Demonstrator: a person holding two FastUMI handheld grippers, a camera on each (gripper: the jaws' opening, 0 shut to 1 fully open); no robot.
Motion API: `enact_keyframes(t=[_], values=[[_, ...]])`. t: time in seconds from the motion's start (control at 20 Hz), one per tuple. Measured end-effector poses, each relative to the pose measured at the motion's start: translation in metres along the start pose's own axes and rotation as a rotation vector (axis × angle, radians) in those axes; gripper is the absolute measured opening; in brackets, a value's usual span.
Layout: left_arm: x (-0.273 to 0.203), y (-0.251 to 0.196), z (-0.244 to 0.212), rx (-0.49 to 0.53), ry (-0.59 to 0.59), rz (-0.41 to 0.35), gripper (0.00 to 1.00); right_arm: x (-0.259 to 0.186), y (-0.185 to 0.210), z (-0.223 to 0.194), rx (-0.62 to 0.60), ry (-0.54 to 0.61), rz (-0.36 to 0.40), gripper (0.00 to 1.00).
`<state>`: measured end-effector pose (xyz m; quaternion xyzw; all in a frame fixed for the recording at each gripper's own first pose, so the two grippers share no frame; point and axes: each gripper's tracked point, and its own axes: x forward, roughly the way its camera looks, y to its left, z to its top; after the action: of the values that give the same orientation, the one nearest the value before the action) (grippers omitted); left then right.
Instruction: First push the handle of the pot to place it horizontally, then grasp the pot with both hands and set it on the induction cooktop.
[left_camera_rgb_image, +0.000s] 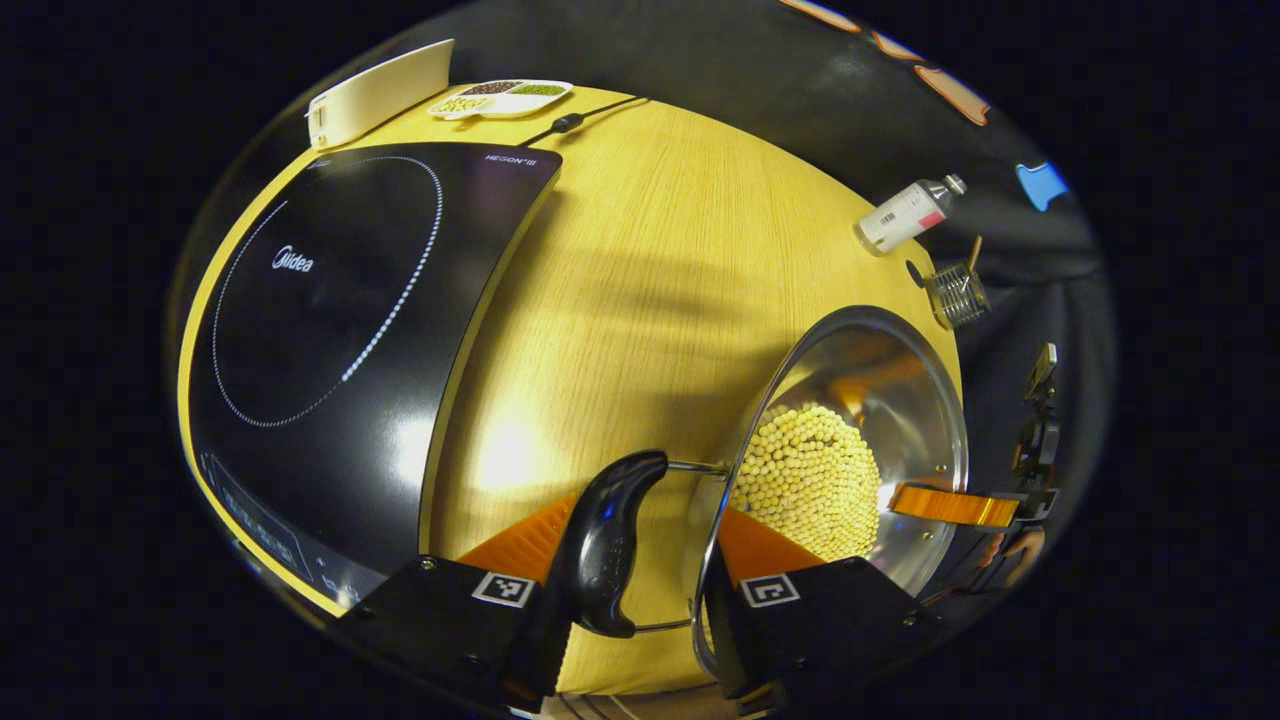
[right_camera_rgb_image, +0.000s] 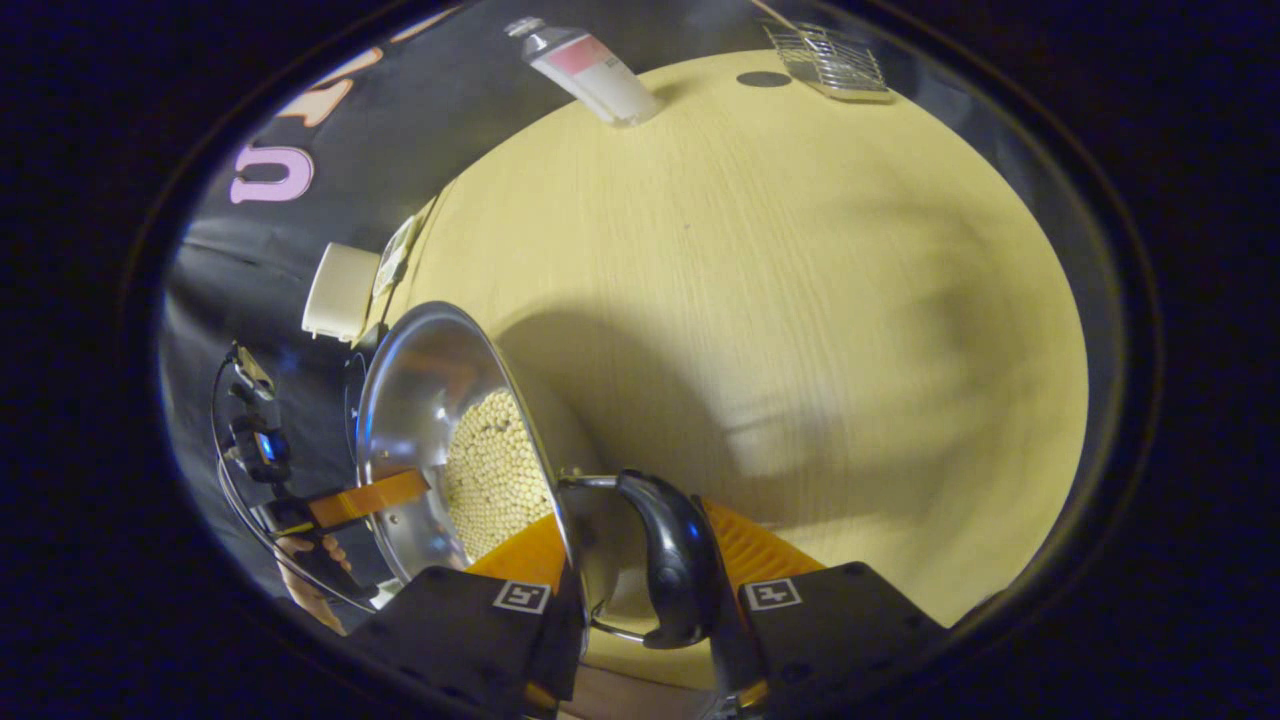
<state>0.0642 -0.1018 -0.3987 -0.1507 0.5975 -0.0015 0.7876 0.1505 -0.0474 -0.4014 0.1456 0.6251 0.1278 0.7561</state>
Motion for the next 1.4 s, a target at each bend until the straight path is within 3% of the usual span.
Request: enact_keyframes(t=[0.15, 0.2, 0.3, 0.5, 0.9, 1.25, 1.3, 1.4], values=[[-0.011, 0.002, -0.017, -0.007, 0.025, 0.010, 0.60, -0.012, -0.003, -0.016, -0.003, 0.011, -0.049, 0.55], [-0.015, 0.003, -0.021, -0.007, 0.029, 0.009, 0.60, -0.015, -0.003, -0.020, -0.005, 0.009, -0.060, 0.50], [-0.023, 0.007, -0.028, -0.010, 0.035, 0.006, 0.63, -0.019, 0.003, -0.027, -0.006, 0.008, -0.070, 0.50], [-0.045, 0.028, -0.027, 0.003, 0.031, 0.006, 0.60, -0.024, 0.029, -0.043, -0.003, -0.004, -0.071, 0.50], [-0.096, 0.103, 0.010, 0.097, 0.002, -0.030, 0.63, -0.024, 0.122, -0.073, 0.045, -0.061, -0.093, 0.55], [-0.117, 0.194, 0.043, 0.082, -0.020, -0.037, 0.63, 0.012, 0.215, -0.084, 0.026, -0.067, -0.103, 0.55], [-0.119, 0.206, 0.048, 0.074, -0.026, -0.035, 0.62, 0.018, 0.227, -0.082, 0.016, -0.066, -0.104, 0.50], [-0.121, 0.228, 0.056, 0.062, -0.040, -0.030, 0.60, 0.029, 0.249, -0.077, -0.005, -0.065, -0.102, 0.50]])
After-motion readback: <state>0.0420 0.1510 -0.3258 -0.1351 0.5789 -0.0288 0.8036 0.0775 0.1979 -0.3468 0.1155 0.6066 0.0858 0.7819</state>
